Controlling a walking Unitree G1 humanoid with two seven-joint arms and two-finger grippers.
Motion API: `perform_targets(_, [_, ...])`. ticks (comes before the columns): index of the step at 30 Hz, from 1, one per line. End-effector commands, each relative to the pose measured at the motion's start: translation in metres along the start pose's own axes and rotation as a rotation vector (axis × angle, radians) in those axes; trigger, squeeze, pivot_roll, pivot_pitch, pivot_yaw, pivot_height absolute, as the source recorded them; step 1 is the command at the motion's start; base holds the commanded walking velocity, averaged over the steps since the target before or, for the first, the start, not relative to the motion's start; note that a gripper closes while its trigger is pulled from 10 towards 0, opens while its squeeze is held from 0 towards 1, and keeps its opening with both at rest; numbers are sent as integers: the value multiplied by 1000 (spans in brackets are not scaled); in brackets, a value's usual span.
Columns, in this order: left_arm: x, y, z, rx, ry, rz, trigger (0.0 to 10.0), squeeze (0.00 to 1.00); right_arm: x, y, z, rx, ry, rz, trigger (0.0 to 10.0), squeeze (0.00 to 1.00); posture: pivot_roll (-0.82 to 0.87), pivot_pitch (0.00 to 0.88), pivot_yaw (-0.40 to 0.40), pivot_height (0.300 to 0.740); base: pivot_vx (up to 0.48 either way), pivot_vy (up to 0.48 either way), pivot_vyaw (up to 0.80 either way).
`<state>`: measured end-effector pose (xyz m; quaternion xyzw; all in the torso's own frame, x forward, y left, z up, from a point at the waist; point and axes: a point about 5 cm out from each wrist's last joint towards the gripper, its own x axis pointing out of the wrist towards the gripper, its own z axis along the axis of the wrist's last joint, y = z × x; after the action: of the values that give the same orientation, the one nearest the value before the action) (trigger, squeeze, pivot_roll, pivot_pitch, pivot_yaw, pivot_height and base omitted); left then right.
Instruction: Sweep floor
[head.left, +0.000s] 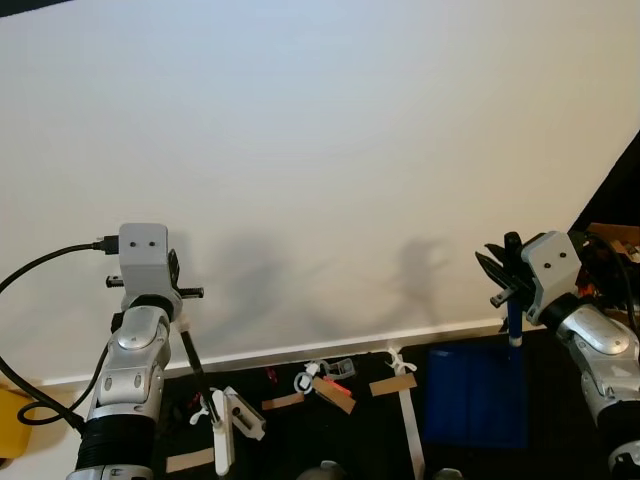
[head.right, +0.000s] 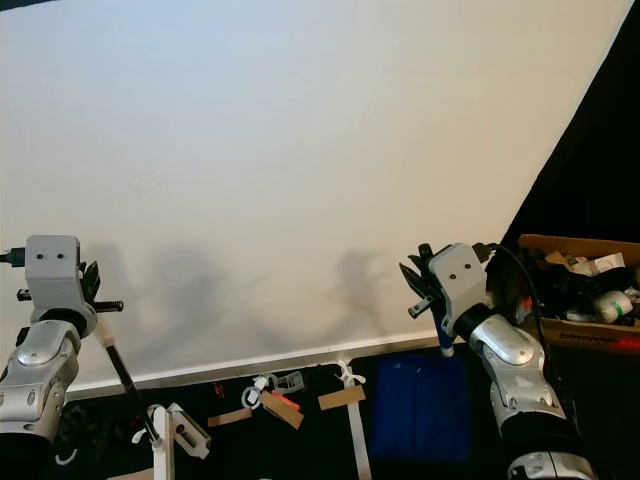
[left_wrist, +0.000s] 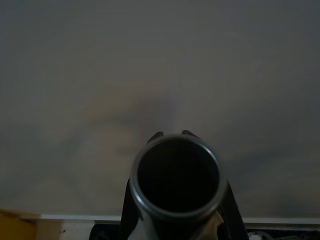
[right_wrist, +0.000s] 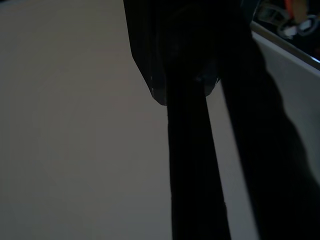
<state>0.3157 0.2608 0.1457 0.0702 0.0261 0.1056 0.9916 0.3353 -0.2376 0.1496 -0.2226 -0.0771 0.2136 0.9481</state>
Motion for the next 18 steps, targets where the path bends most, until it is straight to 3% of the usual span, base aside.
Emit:
perform_targets(1, [-3,8,2,11,-5,17,10000,0,1,9,-3,-31,5,38,10000,0,84,267,152,740,0,0,0])
perform_targets(5, [-4,10,4,9,-10,13,10000,0,5,13,-3,-67,5,66,10000,0,102,282,151,740,0,0,0])
perform_targets(18, [-9,20,9,24,-28,19,10000,0,18,28,-4,-49,-33,47,10000,0,156,265,155,740,0,0,0])
